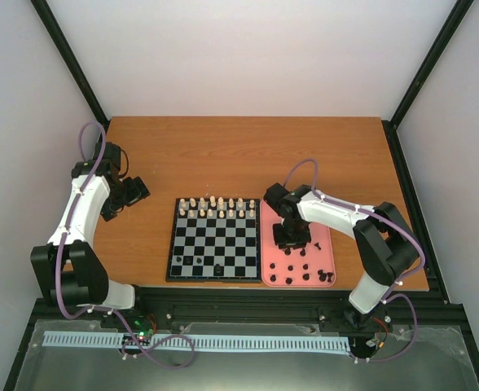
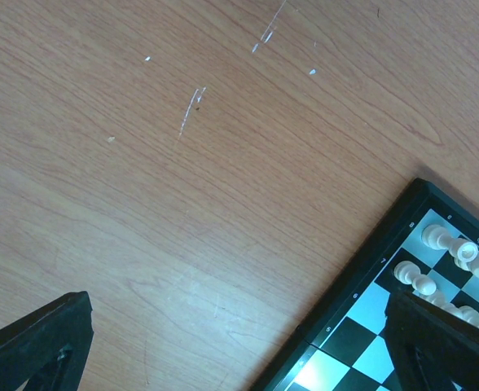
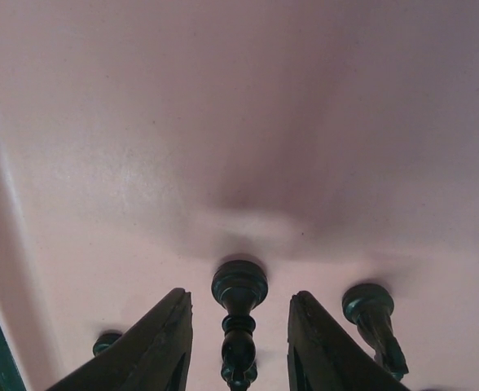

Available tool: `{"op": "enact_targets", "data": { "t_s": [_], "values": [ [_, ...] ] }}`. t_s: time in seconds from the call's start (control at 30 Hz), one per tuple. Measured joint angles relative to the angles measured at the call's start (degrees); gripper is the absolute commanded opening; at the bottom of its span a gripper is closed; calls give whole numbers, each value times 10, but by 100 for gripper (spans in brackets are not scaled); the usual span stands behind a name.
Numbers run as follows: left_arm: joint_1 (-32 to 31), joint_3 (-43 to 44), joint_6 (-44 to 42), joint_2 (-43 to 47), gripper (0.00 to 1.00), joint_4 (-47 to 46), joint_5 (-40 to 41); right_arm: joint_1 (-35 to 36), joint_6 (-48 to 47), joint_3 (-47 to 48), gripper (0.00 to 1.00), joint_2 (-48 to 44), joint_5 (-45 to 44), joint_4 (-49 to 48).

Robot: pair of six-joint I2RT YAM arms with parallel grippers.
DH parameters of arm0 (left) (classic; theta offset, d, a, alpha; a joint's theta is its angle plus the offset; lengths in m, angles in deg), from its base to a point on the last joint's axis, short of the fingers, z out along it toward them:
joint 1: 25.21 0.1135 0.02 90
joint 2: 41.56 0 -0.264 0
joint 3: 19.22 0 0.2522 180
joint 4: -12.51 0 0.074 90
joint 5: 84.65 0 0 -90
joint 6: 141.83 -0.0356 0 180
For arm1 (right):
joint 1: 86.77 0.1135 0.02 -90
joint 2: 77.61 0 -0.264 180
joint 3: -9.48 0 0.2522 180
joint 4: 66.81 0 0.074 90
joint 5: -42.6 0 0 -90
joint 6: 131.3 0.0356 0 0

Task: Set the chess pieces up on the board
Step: Pick up the chess piece from the storage box.

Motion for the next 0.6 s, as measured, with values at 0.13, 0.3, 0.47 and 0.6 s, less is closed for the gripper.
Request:
{"op": "enact_targets", "data": {
  "t_s": [0.13,0.3,0.47,0.6],
  "values": [
    [0,0,0,0,100,0,0,0,3,-1,28,0,0,0],
    [0,0,-1,0,100,0,0,0,4,-11,25,0,4,-1],
    [0,0,-2,2,100,0,0,0,5,-16,22,0,9,-3],
    [0,0,-2,5,100,0,0,0,6,-16,17,0,11,-3]
  ]
}}
